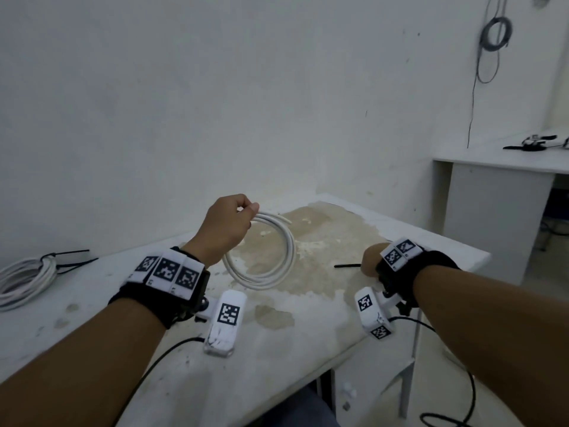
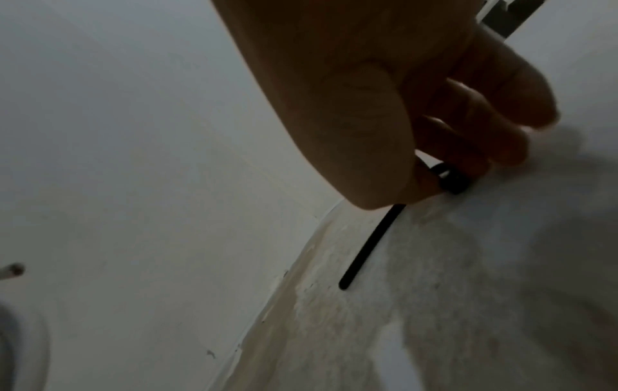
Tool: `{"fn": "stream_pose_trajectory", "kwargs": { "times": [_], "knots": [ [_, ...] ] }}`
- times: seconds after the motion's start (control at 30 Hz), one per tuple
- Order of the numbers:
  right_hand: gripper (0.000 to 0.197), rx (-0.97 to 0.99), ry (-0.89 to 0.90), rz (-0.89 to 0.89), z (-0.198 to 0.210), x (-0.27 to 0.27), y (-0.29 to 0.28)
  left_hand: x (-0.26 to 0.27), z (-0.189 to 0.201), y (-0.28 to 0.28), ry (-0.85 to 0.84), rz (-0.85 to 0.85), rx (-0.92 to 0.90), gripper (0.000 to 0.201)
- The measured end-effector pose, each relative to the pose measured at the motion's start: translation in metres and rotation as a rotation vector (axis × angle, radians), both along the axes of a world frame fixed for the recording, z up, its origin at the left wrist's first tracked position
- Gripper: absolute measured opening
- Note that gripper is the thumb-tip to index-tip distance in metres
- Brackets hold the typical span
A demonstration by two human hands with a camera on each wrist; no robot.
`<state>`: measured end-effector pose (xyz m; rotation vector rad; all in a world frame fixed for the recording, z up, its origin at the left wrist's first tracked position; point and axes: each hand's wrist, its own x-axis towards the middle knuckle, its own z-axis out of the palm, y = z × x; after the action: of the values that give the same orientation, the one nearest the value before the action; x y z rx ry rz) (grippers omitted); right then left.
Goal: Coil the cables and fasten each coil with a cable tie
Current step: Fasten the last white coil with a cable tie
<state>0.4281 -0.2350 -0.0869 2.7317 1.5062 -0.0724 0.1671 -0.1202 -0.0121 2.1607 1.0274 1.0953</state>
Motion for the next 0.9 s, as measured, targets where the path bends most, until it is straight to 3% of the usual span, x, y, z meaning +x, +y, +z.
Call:
{"fn": "stream_pose_trajectory", "kwargs": {
  "times": [0.07,0.1,0.17,0.23,0.37,0.53,0.67,0.8,0.9],
  "knots": [
    [0.028,-0.148,-0.109,0.116,0.001,-0.004,0.004,-0.002,0.002,-0.002,0.009,0.012,0.004,0.028],
    [0.021,-0.106,-0.114,0.152,0.002,-0.008,0.010,-0.004,0.002,-0.003,0.014,0.013,0.007,0.028],
    [0.034,0.067,-0.088,0.158,0.010,-0.019,0.032,-0.010,0.003,-0.002,0.023,-0.006,0.012,0.027],
    [0.036,0.177,-0.083,0.197,0.028,-0.043,0.048,-0.018,0.002,0.000,0.054,-0.035,0.028,0.027],
    [0.038,0.201,-0.133,0.418,0.063,-0.097,0.084,-0.041,-0.002,0.015,0.101,-0.054,0.029,0.028],
    [0.039,0.195,-0.201,0.705,0.086,-0.162,0.142,-0.084,-0.007,0.042,0.099,0.038,0.021,0.028],
    [0.007,0.251,-0.255,0.854,0.086,-0.207,0.176,-0.129,-0.015,0.061,0.081,0.135,0.002,0.028],
    [0.012,0.445,-0.064,0.986,0.075,-0.243,0.209,-0.168,-0.026,0.078,0.091,0.229,-0.014,0.028],
    [0.012,0.498,0.222,1.057,0.070,-0.264,0.228,-0.188,-0.035,0.089,0.103,0.261,-0.034,0.028]
  ]
}}
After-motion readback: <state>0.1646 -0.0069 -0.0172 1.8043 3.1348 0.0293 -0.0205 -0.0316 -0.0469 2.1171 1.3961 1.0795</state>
